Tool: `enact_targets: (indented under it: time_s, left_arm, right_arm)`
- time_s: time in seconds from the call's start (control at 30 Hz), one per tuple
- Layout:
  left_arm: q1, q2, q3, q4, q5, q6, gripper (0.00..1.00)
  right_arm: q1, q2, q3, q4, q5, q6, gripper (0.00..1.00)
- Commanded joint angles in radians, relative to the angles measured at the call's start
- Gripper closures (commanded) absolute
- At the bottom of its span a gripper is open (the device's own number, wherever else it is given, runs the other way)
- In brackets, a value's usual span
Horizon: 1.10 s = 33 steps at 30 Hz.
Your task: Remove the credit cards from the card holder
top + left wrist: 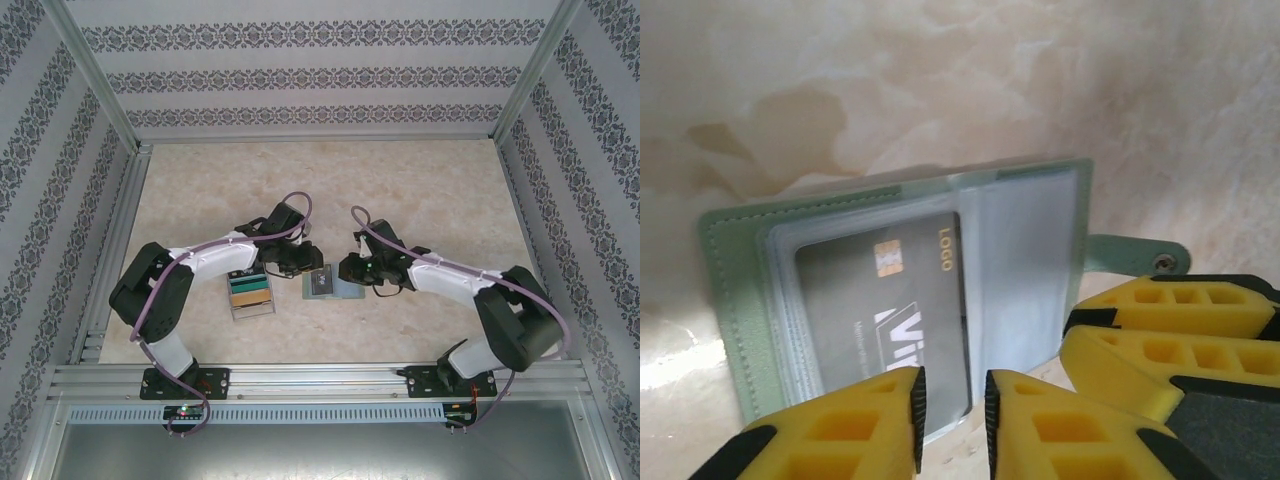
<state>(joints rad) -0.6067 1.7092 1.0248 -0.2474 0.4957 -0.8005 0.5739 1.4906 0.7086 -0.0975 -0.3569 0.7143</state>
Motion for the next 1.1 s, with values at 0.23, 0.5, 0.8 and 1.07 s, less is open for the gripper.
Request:
enact_targets:
  time_s: [0.23, 0.5, 0.8, 1.07]
  left_arm:
    - [-0.001, 0.086, -0.013, -0.034, 0.011, 0.021, 0.84]
    - [-0.001, 0.098, -0.026, -0.046, 0.005, 0.024, 0.84]
    - [-0.001, 0.111, -0.022, -0.041, 0.011, 0.024, 0.85]
    - [-0.004, 0.124, -0.026, -0.030, 0.026, 0.020, 0.85]
  right_arm:
    - [0.012, 0.104, 0.031, 0.076, -0.113, 0.038, 0.85]
    - [0.010, 0.141, 0.031, 0.104, -0.137, 0.051, 0.85]
    - [0.007, 0.181, 0.034, 0.120, -0.158, 0.058, 0.85]
    - [0.006, 0.195, 0.034, 0.148, -0.185, 0.071, 0.84]
